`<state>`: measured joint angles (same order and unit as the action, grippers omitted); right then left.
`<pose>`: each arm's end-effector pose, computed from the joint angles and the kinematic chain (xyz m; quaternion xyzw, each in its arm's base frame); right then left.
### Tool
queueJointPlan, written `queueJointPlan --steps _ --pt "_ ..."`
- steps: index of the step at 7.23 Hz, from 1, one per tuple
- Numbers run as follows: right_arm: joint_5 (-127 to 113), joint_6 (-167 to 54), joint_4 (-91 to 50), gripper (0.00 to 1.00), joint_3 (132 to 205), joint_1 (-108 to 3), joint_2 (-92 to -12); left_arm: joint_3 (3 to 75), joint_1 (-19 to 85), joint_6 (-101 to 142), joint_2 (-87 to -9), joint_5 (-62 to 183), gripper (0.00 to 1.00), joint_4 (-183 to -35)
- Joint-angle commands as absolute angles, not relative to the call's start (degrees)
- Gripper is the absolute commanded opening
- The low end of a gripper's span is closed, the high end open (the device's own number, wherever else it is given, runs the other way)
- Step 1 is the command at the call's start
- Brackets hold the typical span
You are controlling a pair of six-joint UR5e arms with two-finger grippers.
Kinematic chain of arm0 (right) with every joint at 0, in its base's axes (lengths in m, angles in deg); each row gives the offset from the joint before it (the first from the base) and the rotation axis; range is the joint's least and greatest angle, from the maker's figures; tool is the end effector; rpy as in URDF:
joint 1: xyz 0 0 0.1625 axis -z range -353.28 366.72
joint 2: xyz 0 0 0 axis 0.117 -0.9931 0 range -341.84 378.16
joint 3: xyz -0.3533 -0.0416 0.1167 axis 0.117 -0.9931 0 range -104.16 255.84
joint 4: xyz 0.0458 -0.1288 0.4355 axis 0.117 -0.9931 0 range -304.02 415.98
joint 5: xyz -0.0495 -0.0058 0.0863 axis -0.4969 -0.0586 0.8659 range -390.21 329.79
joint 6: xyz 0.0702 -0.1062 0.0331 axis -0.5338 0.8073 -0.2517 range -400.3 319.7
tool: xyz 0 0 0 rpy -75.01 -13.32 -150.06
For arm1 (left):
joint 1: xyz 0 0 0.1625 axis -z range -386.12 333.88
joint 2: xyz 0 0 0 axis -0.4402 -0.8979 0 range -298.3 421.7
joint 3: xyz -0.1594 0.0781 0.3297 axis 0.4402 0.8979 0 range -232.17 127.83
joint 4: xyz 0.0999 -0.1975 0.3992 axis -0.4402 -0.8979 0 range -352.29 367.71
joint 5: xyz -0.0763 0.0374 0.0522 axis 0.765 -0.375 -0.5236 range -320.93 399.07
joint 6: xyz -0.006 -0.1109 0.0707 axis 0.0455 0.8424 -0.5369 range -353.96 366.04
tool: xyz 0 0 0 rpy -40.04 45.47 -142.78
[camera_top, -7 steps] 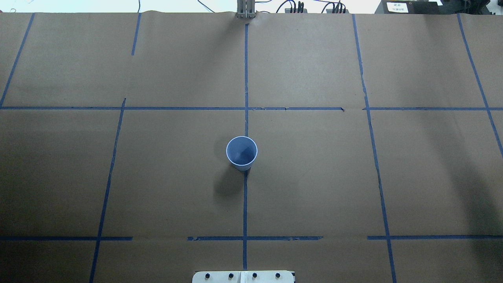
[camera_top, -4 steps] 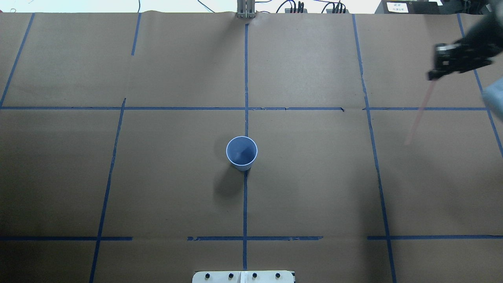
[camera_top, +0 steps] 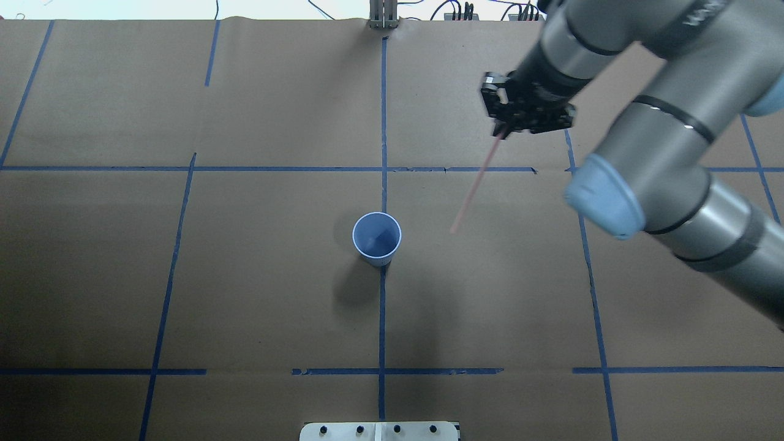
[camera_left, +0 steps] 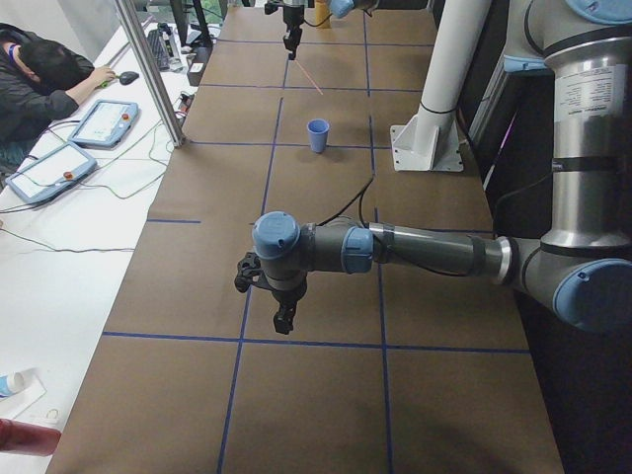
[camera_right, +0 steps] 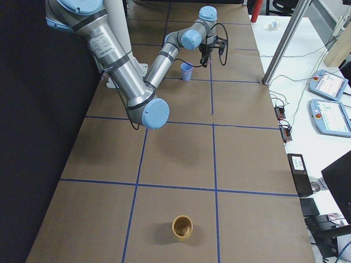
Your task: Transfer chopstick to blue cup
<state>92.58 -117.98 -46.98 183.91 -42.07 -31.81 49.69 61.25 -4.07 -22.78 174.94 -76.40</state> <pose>-0.3619 -0.5074 0.0859 -0.0372 -0.4496 0.1742 0.8753 -0.0160 -0.4996 0.5779 0.0290 0.3887 0.1036 0.9151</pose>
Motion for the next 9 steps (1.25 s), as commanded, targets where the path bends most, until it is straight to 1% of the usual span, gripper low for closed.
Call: queueJointPlan --steps 1,4,9 --pt "86.98 -125.79 -52.46 0.0 180.96 -37.07 -23.78 49.78 61.25 -4.07 -22.85 174.94 1.0 -76.41" --pt "79.41 -129.07 -52.39 0.0 176.05 -32.58 -20.52 49.95 61.16 -4.07 -23.12 175.03 1.0 -76.41" --pt "70.7 -132.58 -51.95 0.0 172.96 -25.72 -20.69 50.48 61.16 -4.07 -23.03 175.03 1.0 -76.41"
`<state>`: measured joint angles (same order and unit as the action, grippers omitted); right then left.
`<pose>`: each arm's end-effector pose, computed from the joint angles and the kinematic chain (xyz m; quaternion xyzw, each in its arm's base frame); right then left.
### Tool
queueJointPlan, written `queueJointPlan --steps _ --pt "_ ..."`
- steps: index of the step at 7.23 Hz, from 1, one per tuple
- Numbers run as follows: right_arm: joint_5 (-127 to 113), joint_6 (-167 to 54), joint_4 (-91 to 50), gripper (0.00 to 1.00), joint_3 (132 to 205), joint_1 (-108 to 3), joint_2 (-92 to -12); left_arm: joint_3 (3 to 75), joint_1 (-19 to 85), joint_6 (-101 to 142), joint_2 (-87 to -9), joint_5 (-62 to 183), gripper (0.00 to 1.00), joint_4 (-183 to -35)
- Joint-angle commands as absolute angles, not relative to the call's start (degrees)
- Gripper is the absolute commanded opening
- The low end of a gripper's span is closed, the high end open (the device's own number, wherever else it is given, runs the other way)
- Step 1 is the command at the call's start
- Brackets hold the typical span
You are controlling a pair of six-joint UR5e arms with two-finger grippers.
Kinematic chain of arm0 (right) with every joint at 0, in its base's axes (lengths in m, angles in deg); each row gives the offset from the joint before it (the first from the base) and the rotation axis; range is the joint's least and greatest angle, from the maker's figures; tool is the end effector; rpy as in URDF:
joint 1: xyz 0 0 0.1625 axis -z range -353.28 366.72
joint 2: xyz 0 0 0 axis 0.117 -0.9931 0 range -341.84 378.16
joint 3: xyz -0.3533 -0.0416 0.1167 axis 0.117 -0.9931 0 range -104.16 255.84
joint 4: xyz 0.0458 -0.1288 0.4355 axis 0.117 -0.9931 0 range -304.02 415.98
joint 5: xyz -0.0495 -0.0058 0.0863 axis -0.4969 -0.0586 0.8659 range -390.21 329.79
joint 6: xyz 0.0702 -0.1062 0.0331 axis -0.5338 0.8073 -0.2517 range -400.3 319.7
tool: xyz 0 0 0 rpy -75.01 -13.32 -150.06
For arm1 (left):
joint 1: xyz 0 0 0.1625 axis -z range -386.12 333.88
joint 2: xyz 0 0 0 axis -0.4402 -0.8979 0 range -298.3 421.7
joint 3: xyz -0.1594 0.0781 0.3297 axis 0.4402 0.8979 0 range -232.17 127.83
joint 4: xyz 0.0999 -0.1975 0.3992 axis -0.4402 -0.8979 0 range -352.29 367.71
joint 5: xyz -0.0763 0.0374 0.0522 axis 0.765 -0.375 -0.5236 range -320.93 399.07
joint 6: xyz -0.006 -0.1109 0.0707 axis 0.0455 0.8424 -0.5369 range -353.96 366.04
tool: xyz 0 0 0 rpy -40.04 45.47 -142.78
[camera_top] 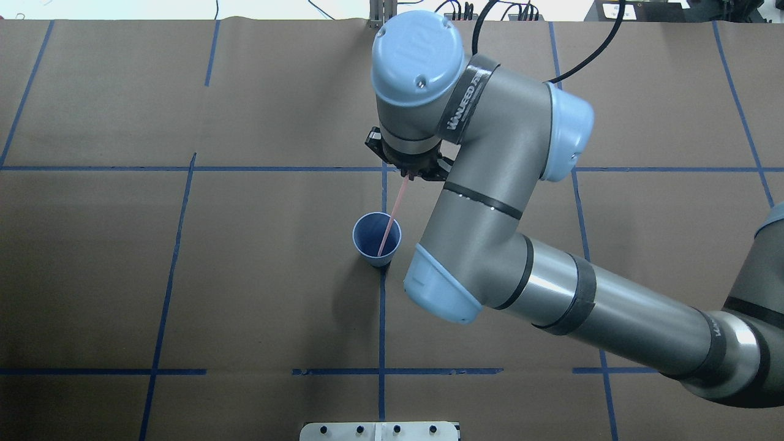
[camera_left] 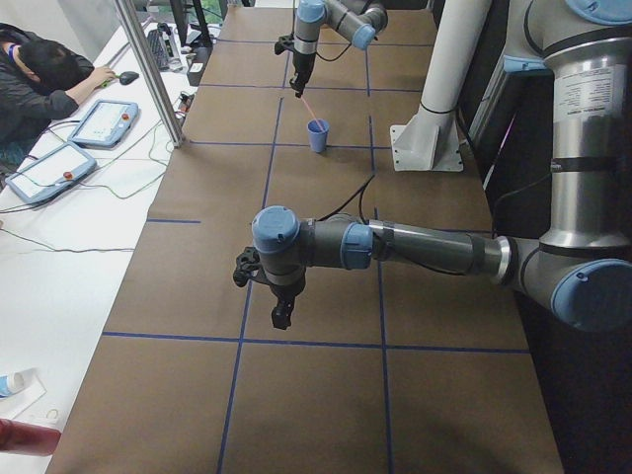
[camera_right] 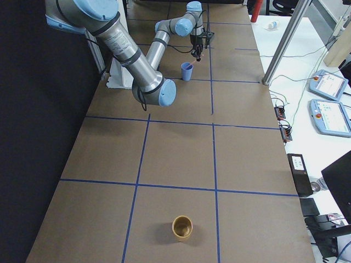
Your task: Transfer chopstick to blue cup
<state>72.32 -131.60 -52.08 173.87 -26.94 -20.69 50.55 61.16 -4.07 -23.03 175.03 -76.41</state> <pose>-0.5036 -0.4611 0.0536 -0.0008 -0.3637 0.2430 0.8993 -0.0149 -0.5020 0.5676 0.0377 0.3888 0.1081 0.9142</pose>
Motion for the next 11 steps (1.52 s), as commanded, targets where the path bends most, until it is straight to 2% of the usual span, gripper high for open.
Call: queueJointPlan --steps 1,2,3,4,7,11 --pt "70.34 -132.59 -51.95 0.0 172.96 -25.36 -20.69 50.48 61.16 -4.07 -23.03 175.03 1.0 -76.41" --pt "69.99 -132.59 -51.78 0.04 172.87 -25.19 -20.69 50.48 61.16 -4.07 -23.03 175.03 1.0 -76.41" --pt "69.9 -132.59 -49.08 0.44 172.52 -25.18 -21.29 50.4 61.16 -4.07 -23.03 175.03 1.0 -76.41" --pt "69.9 -132.41 -47.57 0.99 171.65 -25.18 -21.3 50.48 61.16 -4.07 -23.12 175.03 1.0 -76.41" --pt "72.86 -129.79 -47.38 1.0 171.73 -27.28 -21.04 50.48 61.16 -4.07 -23.12 175.03 1.0 -76.41" --pt "89.47 -109.27 -47.47 1.0 171.82 -39.3 -25.76 49.34 61.16 -4.07 -23.03 174.86 1.0 -76.32"
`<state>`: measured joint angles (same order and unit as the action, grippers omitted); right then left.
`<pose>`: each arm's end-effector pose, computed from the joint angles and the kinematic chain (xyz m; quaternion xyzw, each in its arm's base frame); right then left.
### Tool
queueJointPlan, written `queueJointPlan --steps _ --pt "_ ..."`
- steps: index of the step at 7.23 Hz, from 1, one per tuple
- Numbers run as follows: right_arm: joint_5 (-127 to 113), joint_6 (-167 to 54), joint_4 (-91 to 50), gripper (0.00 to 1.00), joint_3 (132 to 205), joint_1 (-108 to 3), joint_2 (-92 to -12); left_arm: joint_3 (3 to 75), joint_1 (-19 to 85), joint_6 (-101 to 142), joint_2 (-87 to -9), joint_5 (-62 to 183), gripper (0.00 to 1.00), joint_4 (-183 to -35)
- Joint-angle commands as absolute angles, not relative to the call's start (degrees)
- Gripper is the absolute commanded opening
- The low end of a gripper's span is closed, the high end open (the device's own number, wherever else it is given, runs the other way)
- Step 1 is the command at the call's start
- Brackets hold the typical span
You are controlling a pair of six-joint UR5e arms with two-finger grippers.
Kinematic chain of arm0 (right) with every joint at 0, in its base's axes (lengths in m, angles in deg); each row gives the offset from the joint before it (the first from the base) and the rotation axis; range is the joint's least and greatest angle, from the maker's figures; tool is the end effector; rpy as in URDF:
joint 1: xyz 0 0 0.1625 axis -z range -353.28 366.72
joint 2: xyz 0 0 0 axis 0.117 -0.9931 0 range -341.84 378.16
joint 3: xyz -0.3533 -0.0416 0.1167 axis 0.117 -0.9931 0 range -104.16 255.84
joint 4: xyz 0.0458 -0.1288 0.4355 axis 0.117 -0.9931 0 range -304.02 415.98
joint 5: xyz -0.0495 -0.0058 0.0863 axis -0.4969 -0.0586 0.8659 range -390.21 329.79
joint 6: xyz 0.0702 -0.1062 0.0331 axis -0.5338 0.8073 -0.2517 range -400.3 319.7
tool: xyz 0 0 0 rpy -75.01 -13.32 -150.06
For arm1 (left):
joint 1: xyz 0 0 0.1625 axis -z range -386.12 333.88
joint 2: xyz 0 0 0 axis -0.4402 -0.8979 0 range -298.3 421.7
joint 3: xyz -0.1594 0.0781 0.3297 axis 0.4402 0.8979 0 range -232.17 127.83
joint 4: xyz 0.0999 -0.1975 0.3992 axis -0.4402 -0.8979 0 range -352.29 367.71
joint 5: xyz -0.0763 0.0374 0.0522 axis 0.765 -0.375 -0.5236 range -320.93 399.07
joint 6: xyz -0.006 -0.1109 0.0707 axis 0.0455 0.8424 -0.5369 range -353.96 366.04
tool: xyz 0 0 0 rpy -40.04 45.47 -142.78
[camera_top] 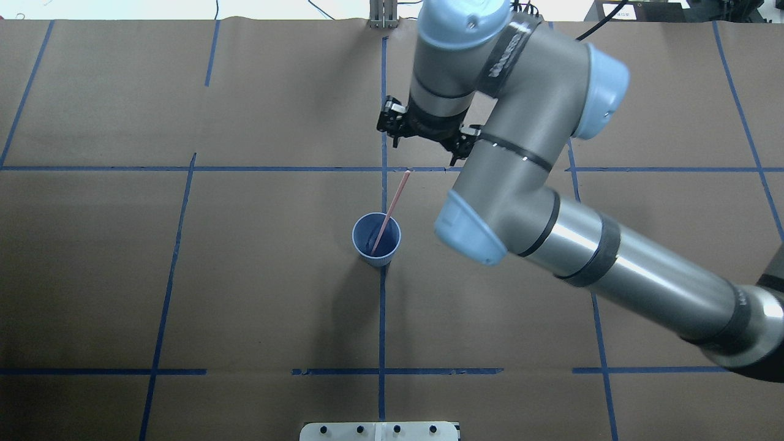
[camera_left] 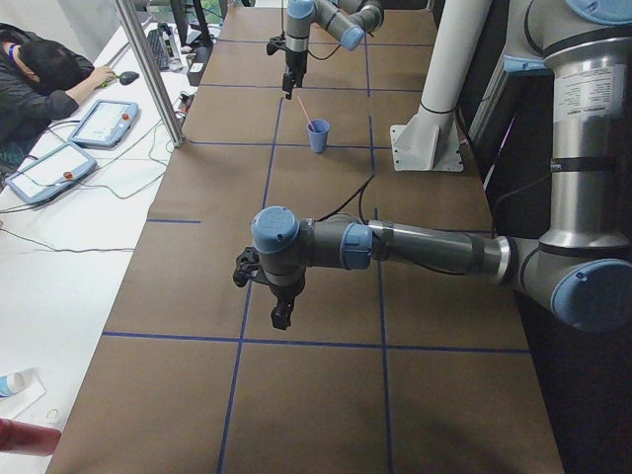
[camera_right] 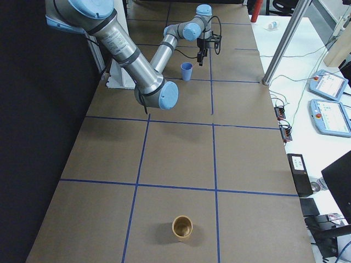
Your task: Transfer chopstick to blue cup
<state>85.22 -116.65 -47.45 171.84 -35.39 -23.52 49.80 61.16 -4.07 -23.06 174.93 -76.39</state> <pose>-0.4584 -0.5178 0.0814 -0.0229 -0.3976 0.1501 0.9049 -0.0151 -0.5017 0.5745 0.0317 0.3884 0.1056 0.9149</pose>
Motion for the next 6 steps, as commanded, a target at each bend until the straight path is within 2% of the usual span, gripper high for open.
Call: queueJointPlan --steps 1,4,6 --pt "93.33 -101.29 -47.38 1.0 171.9 -43.16 -28.83 49.17 61.16 -4.07 -22.86 174.86 1.0 -76.32" --pt "99.86 -76.5 -47.47 1.0 171.9 -54.77 -38.67 48.64 61.16 -3.98 -22.77 174.24 1.0 -76.23" --pt "100.04 -63.83 -47.56 1.0 175.22 -60.31 -47.26 47.94 61.16 -3.72 -22.77 174.33 1.0 -76.23"
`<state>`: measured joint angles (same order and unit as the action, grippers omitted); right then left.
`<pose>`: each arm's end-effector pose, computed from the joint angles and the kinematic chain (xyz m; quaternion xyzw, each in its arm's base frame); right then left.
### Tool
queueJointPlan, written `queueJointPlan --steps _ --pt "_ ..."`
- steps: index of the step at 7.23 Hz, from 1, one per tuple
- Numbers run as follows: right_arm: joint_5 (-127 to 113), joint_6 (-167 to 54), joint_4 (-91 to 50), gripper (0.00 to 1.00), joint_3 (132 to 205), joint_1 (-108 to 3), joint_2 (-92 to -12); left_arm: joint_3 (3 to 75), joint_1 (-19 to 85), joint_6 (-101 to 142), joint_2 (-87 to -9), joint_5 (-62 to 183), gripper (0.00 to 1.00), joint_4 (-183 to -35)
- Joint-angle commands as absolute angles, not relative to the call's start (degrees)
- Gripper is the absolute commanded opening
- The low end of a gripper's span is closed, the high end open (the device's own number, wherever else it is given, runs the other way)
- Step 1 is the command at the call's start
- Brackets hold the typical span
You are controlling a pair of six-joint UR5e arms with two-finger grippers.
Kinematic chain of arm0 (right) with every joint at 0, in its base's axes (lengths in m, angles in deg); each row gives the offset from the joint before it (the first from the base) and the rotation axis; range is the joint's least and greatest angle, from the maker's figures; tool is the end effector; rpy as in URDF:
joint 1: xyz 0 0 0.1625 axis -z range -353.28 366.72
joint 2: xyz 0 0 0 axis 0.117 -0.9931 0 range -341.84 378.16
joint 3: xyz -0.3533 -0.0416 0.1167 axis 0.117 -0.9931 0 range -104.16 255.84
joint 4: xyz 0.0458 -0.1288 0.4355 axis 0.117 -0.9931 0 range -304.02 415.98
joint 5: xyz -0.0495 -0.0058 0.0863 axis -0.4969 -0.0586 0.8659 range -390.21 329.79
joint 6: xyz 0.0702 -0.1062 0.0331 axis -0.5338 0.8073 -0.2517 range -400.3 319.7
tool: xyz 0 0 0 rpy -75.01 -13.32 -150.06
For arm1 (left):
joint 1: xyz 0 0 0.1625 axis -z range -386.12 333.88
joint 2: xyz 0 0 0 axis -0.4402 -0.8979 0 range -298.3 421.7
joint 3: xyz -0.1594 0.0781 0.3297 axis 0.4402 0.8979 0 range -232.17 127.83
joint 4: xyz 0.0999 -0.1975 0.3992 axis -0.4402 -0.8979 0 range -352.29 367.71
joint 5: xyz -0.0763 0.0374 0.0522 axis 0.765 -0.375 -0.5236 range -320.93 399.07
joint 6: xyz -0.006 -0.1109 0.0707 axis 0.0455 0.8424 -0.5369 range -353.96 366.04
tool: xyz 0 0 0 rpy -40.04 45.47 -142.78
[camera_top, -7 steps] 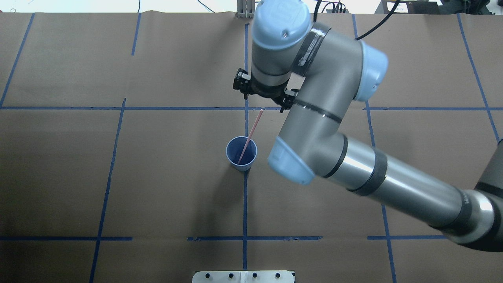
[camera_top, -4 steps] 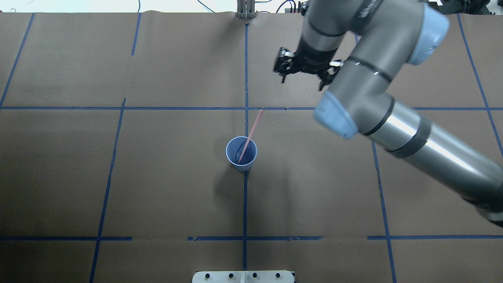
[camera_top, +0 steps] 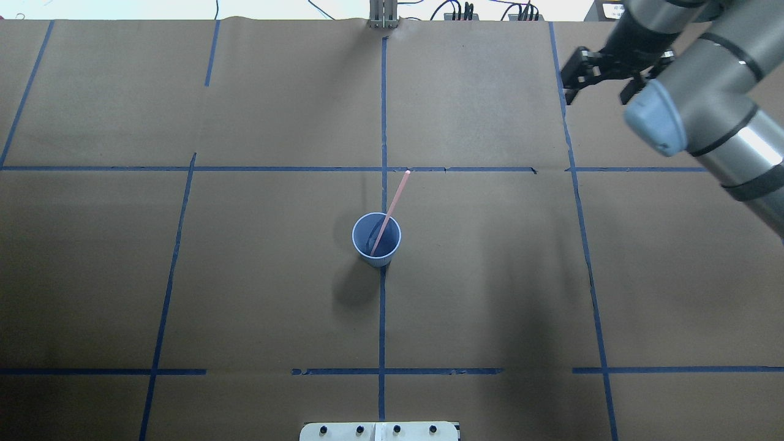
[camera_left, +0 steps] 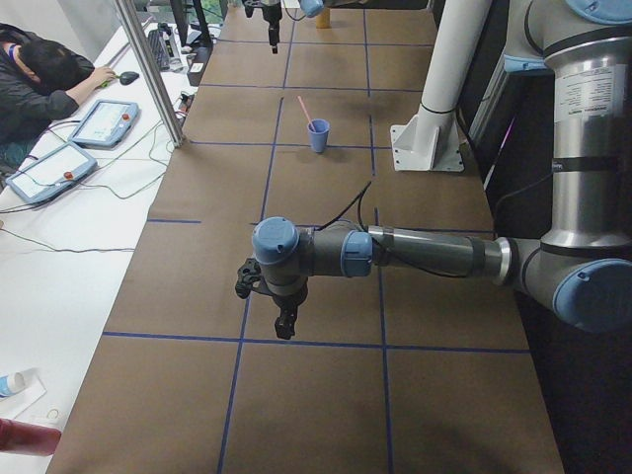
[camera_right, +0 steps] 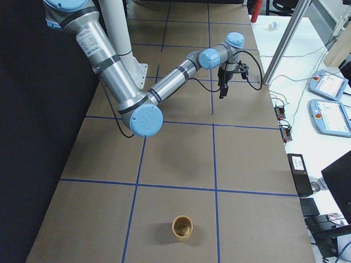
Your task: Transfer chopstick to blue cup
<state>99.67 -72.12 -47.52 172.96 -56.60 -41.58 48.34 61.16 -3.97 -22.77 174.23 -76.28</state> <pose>-0.2561 -0.6184 0.2728 0.0067 -0.3861 -0.0293 0.9220 -0.0164 -0.4982 0.5920 0.0161 0.3838 0.0989 0.9180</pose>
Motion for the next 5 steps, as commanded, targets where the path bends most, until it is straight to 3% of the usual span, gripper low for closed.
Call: queueJointPlan --steps 1,5 --pt "102.31 -55.76 -47.64 1.0 176.11 -64.08 -51.84 47.93 61.16 -3.72 -22.59 174.59 1.0 -76.14" --pt "102.6 -26.2 -47.38 1.0 175.51 -78.94 -70.73 46.97 61.16 -3.28 -22.85 174.06 1.0 -75.53"
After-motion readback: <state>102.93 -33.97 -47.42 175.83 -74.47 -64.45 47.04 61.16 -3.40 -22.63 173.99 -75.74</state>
